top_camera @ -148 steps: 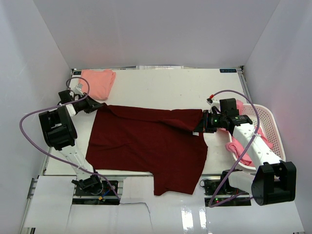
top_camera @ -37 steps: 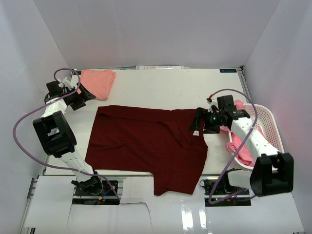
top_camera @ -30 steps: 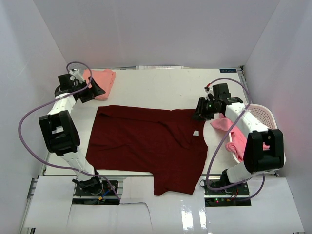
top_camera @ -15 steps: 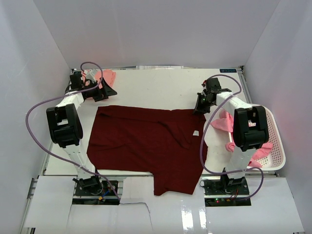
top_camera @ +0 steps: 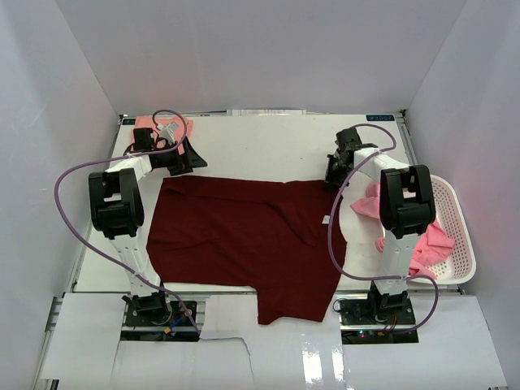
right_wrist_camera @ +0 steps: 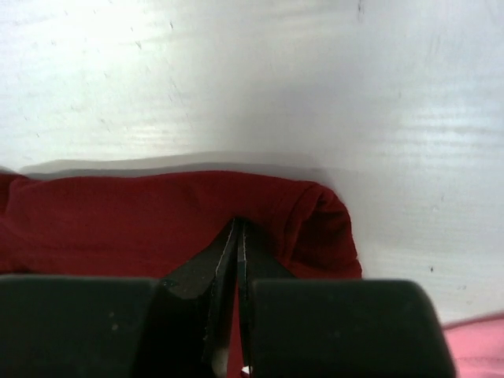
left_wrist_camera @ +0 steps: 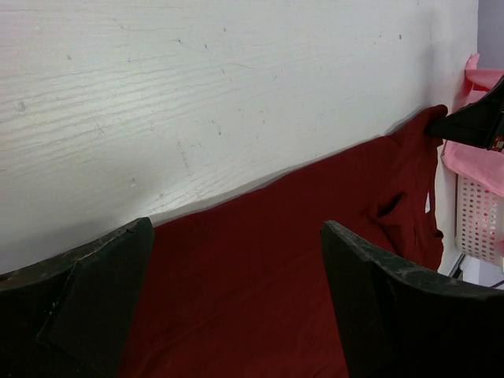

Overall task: Fold and stack the t-shirts
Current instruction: Fold the flattened tshirt in 1/3 of the way

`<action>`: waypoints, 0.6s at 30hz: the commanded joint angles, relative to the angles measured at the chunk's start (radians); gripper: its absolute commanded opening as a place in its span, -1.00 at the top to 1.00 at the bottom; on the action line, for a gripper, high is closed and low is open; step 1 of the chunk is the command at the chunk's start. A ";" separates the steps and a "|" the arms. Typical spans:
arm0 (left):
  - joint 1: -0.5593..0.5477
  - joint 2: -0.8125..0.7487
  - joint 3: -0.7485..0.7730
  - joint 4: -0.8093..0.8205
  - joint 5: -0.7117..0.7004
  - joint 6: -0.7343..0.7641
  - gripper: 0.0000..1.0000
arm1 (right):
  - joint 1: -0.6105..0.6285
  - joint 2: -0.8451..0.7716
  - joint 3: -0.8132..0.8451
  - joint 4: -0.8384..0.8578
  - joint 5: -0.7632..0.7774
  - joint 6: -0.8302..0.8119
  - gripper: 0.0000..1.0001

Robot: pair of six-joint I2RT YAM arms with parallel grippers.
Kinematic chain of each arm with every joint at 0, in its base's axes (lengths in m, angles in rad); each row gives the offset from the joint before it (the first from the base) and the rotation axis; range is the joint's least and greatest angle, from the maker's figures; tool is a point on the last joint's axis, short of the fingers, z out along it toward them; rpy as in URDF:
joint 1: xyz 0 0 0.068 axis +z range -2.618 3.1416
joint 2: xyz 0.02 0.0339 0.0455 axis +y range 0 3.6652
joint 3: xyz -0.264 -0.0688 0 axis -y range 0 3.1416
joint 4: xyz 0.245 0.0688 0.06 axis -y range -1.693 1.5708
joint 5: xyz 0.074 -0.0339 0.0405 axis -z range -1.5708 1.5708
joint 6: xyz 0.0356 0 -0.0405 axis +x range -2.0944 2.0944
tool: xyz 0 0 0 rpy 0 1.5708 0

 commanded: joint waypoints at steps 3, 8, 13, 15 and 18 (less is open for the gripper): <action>-0.014 -0.023 0.015 -0.020 -0.024 0.047 -0.96 | 0.002 0.111 0.152 -0.032 0.070 -0.005 0.84; -0.024 -0.005 0.040 -0.034 -0.048 0.052 -0.96 | 0.001 0.184 0.262 -0.084 0.087 -0.010 0.85; -0.028 0.035 0.098 -0.051 -0.081 0.058 -0.96 | -0.004 0.259 0.377 -0.123 0.088 -0.013 0.85; -0.028 0.069 0.121 -0.062 -0.094 0.055 -0.96 | -0.008 0.284 0.411 -0.130 0.090 -0.013 0.85; -0.028 0.101 0.165 -0.066 -0.091 0.044 -0.96 | -0.015 0.307 0.442 -0.141 0.091 -0.014 0.85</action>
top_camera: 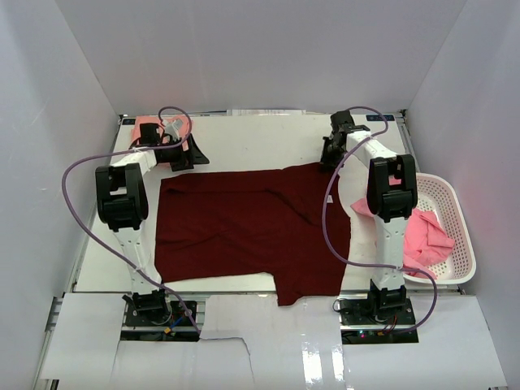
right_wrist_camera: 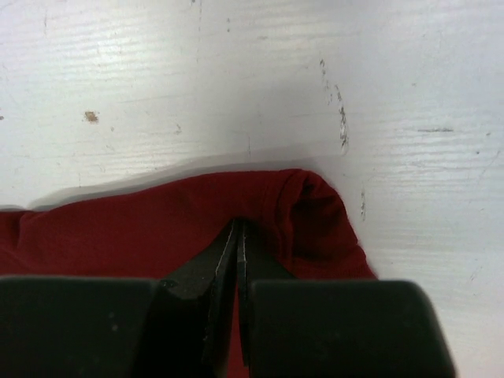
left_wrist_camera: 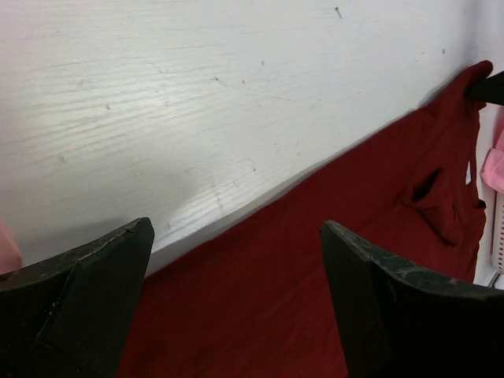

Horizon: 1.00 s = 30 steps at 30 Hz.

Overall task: Fold and stack the t-shirts
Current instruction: Fold the flattened tshirt in 1/3 of the way

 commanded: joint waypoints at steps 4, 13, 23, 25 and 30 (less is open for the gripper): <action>-0.003 -0.014 0.079 -0.033 0.013 -0.009 -0.96 | -0.018 0.064 0.054 -0.038 0.044 -0.019 0.85; -0.005 -0.253 -0.082 -0.061 -0.079 -0.006 -0.96 | -0.020 0.072 0.052 -0.036 0.031 -0.027 0.85; -0.005 -0.269 -0.149 -0.085 -0.025 -0.033 -0.96 | -0.023 0.075 0.043 -0.035 0.019 -0.036 0.84; -0.005 -0.252 -0.157 -0.085 -0.009 -0.032 -0.96 | -0.023 0.078 0.044 -0.033 0.014 -0.036 0.85; -0.005 -0.171 -0.148 -0.062 -0.038 -0.030 -0.96 | -0.023 0.080 0.043 -0.033 0.007 -0.035 0.85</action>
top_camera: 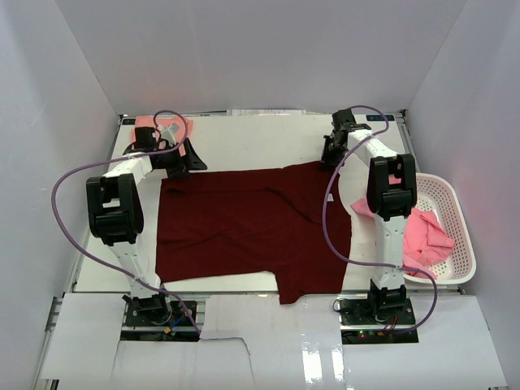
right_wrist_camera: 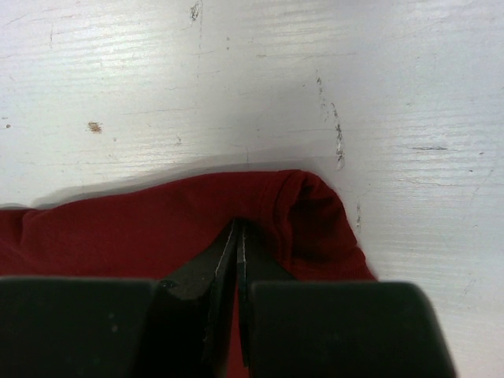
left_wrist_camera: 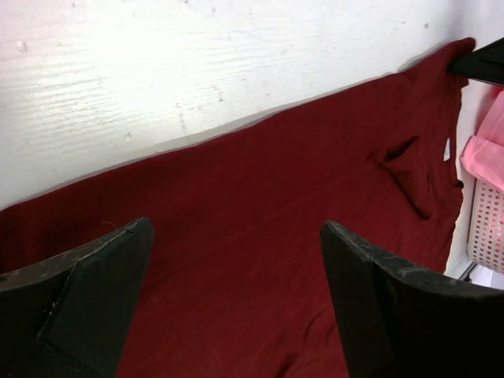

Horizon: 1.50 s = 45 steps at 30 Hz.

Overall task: Fold and stack the t-shirts
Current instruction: Fold the flattened tshirt in 1/3 of the way

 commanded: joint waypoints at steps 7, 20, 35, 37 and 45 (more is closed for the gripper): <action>-0.007 0.147 0.102 0.004 0.004 -0.008 -0.96 | -0.010 0.051 0.001 -0.020 0.043 -0.026 0.84; -0.008 0.258 0.171 -0.011 -0.033 0.011 -0.96 | -0.020 0.071 0.015 -0.017 0.047 -0.020 0.85; -0.008 0.247 0.488 -0.020 0.066 -0.136 -0.96 | -0.023 0.071 0.044 -0.020 0.018 -0.015 0.85; -0.008 0.305 0.557 -0.034 0.017 -0.130 -0.96 | -0.023 0.068 0.044 -0.020 0.018 -0.015 0.85; -0.008 0.453 0.675 -0.019 -0.106 -0.106 -0.96 | -0.023 0.068 0.039 -0.020 0.026 -0.018 0.84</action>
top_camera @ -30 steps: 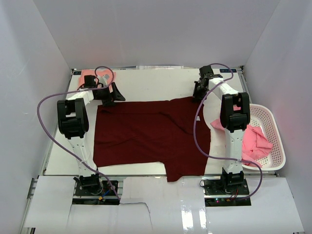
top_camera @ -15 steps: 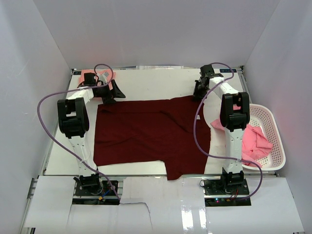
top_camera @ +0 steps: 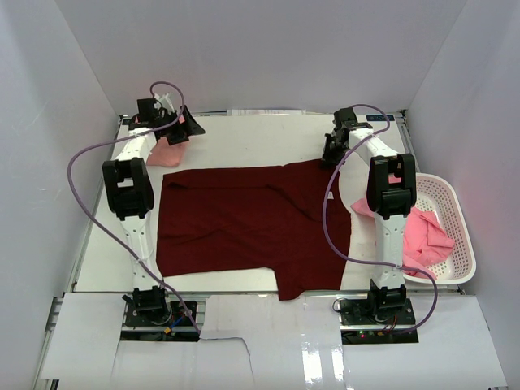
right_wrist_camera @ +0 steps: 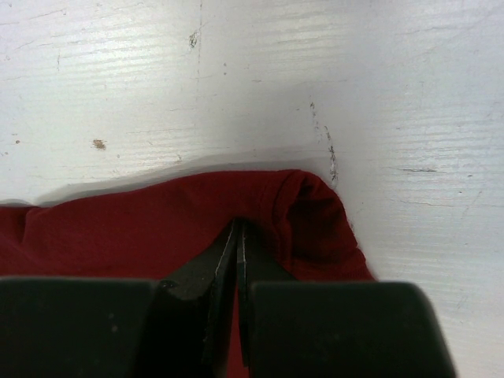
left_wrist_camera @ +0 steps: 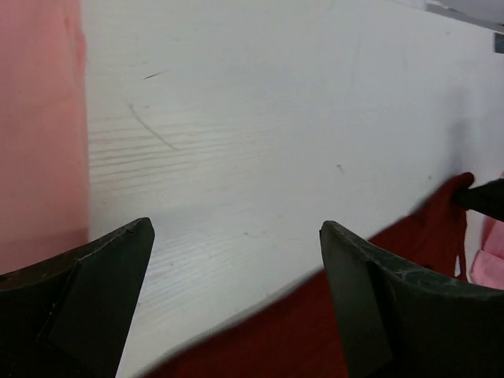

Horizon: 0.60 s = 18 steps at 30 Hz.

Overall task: Fold and stack the t-shirts
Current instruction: Fold the flattened tshirt in 1/3 of the way

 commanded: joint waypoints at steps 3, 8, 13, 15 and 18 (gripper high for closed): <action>-0.005 0.109 0.107 -0.035 -0.012 -0.013 -0.96 | -0.010 0.046 0.000 -0.013 0.037 -0.018 0.85; -0.005 0.157 0.167 -0.036 -0.050 -0.012 -0.96 | -0.010 0.049 -0.003 -0.012 0.039 -0.019 0.85; -0.005 0.188 0.185 -0.036 -0.111 0.005 -0.96 | -0.010 0.045 -0.020 -0.005 0.045 -0.019 0.85; -0.002 0.188 0.171 -0.036 -0.125 0.016 -0.96 | -0.010 0.048 -0.020 -0.004 0.042 -0.019 0.85; 0.013 0.188 0.144 -0.038 -0.133 0.025 -0.96 | -0.010 0.051 -0.023 -0.004 0.039 -0.021 0.85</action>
